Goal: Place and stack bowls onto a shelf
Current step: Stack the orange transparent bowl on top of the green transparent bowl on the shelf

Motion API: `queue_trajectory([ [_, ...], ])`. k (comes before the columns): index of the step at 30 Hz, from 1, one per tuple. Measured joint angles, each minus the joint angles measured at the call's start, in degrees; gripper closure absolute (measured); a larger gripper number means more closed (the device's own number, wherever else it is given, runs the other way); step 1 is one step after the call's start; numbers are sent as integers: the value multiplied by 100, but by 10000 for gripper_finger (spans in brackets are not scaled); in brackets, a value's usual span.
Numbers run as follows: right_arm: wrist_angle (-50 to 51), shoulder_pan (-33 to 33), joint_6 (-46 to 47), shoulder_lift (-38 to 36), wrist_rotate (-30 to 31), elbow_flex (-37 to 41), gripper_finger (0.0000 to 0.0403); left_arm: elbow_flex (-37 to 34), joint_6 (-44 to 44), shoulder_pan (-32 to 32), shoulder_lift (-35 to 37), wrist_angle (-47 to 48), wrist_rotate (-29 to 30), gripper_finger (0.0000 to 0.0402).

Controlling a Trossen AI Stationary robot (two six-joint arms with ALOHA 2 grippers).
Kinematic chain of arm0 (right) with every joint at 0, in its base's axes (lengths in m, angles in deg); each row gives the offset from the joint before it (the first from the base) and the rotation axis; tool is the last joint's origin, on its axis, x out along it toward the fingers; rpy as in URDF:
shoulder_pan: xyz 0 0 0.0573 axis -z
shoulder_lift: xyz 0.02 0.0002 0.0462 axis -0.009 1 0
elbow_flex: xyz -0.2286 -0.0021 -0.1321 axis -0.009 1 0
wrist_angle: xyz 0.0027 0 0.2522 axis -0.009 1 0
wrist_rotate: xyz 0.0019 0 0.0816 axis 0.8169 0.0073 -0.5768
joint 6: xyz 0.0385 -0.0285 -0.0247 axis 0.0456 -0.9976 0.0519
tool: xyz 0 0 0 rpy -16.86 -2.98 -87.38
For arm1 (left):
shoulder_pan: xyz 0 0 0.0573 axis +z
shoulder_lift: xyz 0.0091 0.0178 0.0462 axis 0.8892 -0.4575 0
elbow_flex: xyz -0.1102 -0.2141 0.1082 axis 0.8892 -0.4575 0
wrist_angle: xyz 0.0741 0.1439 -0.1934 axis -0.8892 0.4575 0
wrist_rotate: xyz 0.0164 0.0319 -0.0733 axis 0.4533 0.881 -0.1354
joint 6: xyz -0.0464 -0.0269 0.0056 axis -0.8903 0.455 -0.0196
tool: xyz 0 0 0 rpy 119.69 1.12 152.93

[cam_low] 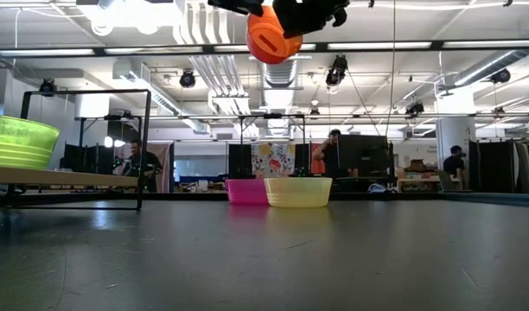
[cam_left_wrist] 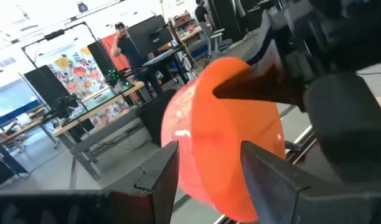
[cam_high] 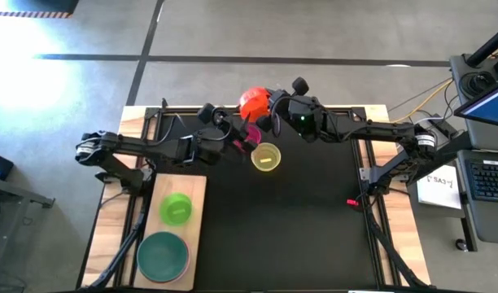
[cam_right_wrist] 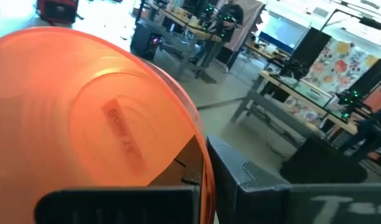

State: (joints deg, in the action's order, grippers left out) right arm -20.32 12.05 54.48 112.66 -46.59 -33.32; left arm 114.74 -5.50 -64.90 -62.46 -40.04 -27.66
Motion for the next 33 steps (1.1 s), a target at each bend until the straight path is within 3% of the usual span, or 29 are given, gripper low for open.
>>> queue_trajectory([
  [7, 89, -90, 12, 0, -344, 0, 394, 0, 304, 173, 0, -166, 73, 270],
  [11, 94, -84, 274, 2, -919, 0, 394, -2, 304, 206, 0, -166, 76, 309],
  [16, 145, -88, 401, 2, -975, 0, 394, -2, 327, 220, 0, -154, 169, 384],
  [20, 140, -90, 533, 2, -1038, 0, 382, -4, 312, 225, -7, -105, 183, 389],
  [28, 547, -90, 764, -2, -1780, -134, 278, -17, -157, 229, -15, 391, -33, 400],
  [33, 1585, -92, 1109, -2, -1790, -563, 198, -20, -763, 245, -22, 916, 22, 401],
])
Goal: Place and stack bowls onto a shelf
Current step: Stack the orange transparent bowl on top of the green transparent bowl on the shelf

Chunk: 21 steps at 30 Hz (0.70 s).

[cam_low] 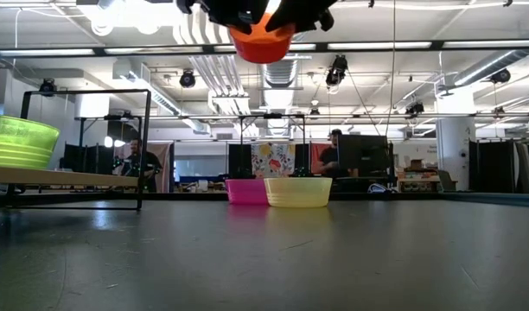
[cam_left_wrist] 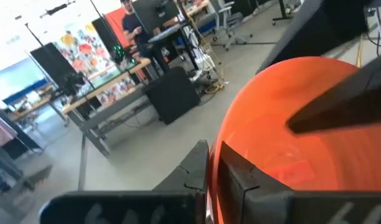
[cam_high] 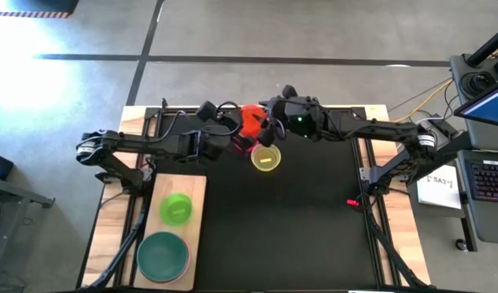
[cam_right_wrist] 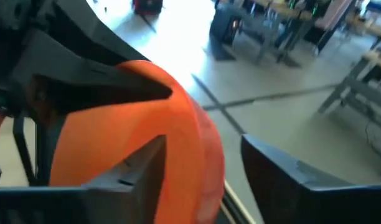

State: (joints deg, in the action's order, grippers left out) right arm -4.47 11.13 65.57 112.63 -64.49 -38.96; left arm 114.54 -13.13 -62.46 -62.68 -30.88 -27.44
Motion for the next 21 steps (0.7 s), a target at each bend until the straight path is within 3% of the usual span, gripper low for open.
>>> queue_trajectory([
  [7, 1941, 15, 404, 0, 28, -809, 117, -2, -943, 80, -11, 644, -471, 401],
  [14, 3530, 13, 898, 0, -41, -1627, 91, -2, -1804, 395, -11, 1277, -1343, 401],
  [17, 4171, 13, 1106, -2, -249, -1898, 95, -2, -2325, 534, -11, 1692, -2273, 401],
  [21, 4963, 11, 1273, -4, -262, -2020, 105, -4, -2776, 470, -11, 2145, -4126, 401],
])
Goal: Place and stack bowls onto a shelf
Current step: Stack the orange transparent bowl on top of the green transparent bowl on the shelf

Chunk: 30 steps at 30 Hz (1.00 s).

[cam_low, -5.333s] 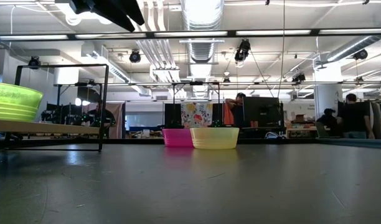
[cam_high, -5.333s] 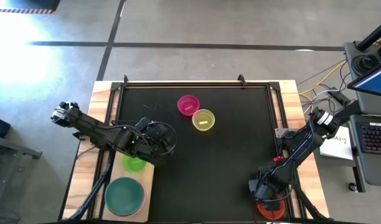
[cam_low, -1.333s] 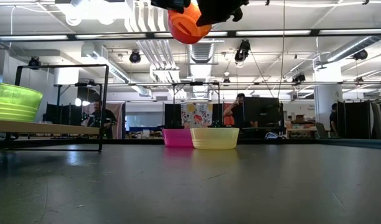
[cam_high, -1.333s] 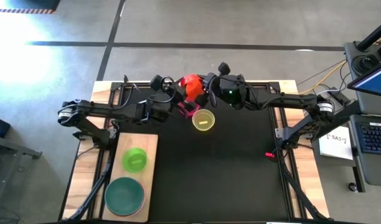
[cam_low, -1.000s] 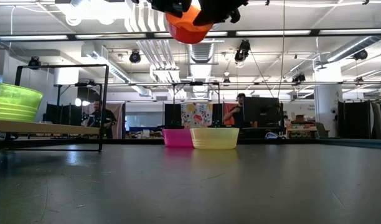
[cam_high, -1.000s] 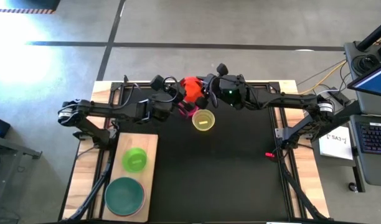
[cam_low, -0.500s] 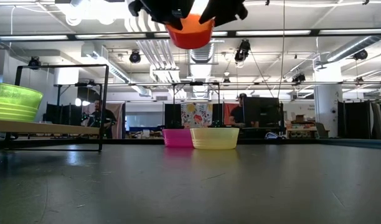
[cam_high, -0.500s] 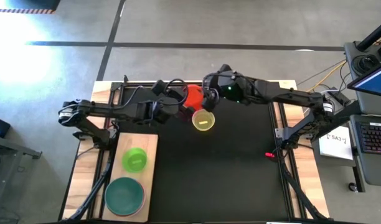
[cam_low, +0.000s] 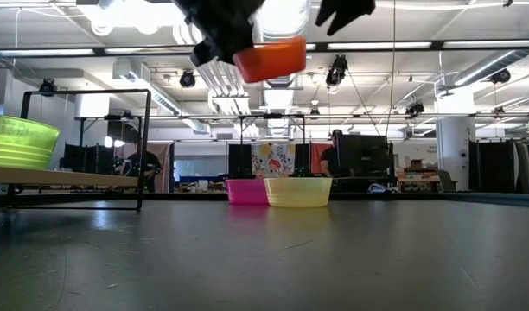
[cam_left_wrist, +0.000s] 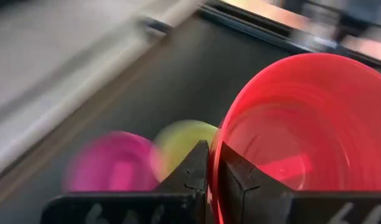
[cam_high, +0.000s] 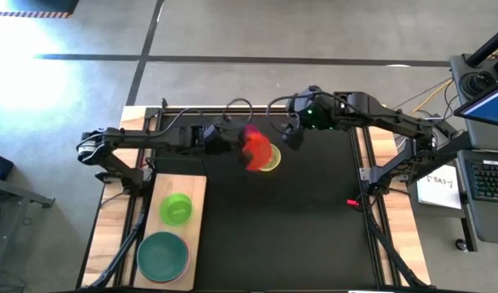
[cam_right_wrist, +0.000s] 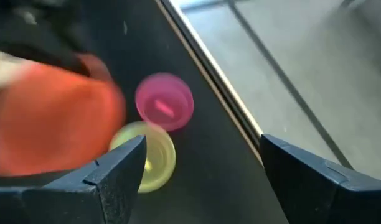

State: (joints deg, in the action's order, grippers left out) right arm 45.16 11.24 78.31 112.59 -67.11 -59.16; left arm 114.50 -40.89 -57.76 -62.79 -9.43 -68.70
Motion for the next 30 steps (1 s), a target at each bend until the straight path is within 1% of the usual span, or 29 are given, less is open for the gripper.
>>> queue_trajectory([
  [2, 300, 4, 77, 0, 0, 17, 109, 0, -71, -168, 0, 92, -566, 401],
  [3, 425, 4, 97, 0, 4, 41, 112, 0, -159, -261, 1, 212, -725, 401],
  [5, 655, 2, 136, 0, 1, 109, 115, 0, -414, -454, 25, 708, -968, 401],
  [7, 748, 2, 180, 0, 0, 218, 119, 2, -770, -672, 59, 1390, -1067, 401],
  [10, 774, 2, 232, 0, -24, 452, 121, 0, -1336, -1032, 112, 2326, -1067, 401],
  [13, 727, 3, 227, 0, -67, 736, 121, 0, -1919, -1411, 200, 2937, -1065, 401],
  [16, 572, 4, 227, 0, -453, 1118, 122, 0, -2459, -1767, 391, 3425, -1065, 401],
  [18, 386, 2, 225, 0, -626, 1386, 122, 0, -2904, -1986, 520, 3857, -1021, 401],
  [21, 137, 2, 165, 0, -640, 1771, 122, 0, -3750, -2314, 692, 4709, -748, 401],
  [26, -330, 9, 120, 0, -849, 2302, 126, 0, -5003, -2817, 994, 5882, -579, 401],
  [30, -1083, 4, 114, 0, -938, 2736, 127, -92, -5915, -3222, 1196, 6544, -570, 401],
])
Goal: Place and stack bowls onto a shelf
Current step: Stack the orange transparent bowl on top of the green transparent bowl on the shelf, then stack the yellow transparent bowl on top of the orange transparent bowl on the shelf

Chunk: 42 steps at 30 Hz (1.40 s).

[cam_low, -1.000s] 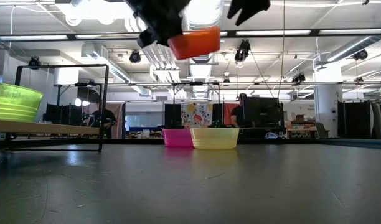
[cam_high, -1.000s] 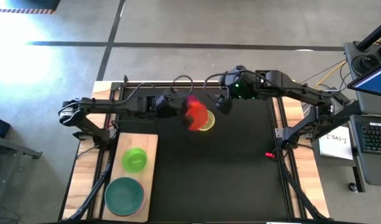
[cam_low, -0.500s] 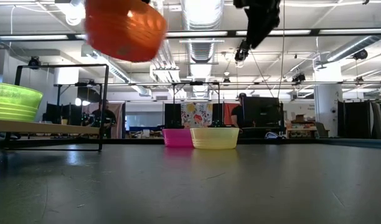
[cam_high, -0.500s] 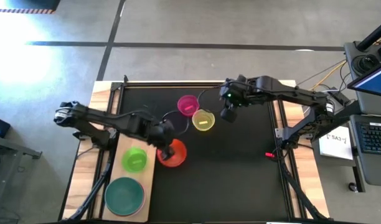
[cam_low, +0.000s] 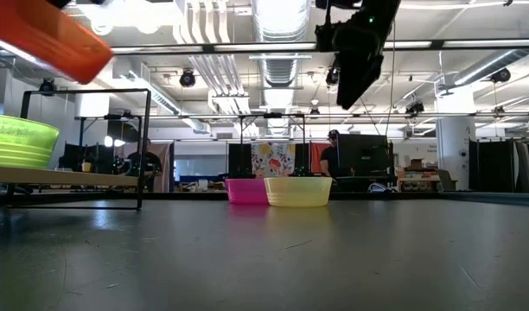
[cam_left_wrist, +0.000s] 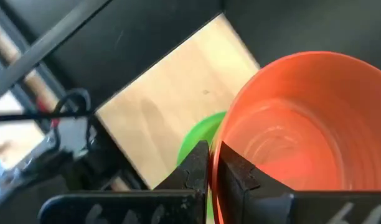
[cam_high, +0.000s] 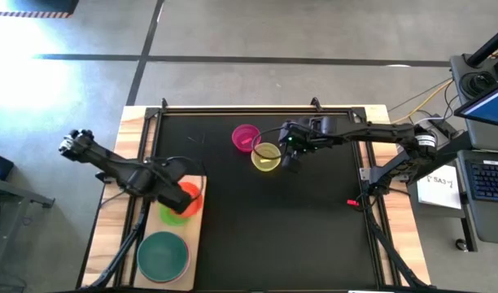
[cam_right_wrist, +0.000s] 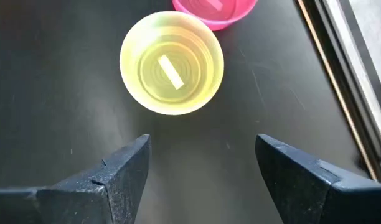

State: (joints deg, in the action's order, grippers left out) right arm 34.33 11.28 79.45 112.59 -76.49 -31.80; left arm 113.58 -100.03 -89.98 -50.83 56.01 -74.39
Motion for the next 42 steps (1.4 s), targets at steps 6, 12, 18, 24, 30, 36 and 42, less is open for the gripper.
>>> queue_trajectory([
  [6, -778, 37, -116, 0, -154, 477, 127, -566, -991, -589, 219, -90, -4, 401],
  [12, -1119, 42, -76, 0, -161, 663, 128, -1135, -1577, -970, 319, -301, -6, 401],
  [18, -1273, 42, 21, 0, -262, 723, 129, -1520, -1591, -1014, 354, -494, -149, 402],
  [24, -1356, 42, 122, 0, -262, 723, 129, -1735, -1661, -1014, 359, -577, -155, 401],
  [30, -1398, 42, 122, 0, -262, 723, 129, -1764, -1668, -1014, 282, -638, -150, 392],
  [36, -1412, 42, 189, 0, -260, 723, 129, -1764, -1546, -1014, 281, -640, -154, 331],
  [42, -1813, 42, 463, 0, -241, 892, 129, -1671, -1219, -1014, 289, -509, -468, 259],
])
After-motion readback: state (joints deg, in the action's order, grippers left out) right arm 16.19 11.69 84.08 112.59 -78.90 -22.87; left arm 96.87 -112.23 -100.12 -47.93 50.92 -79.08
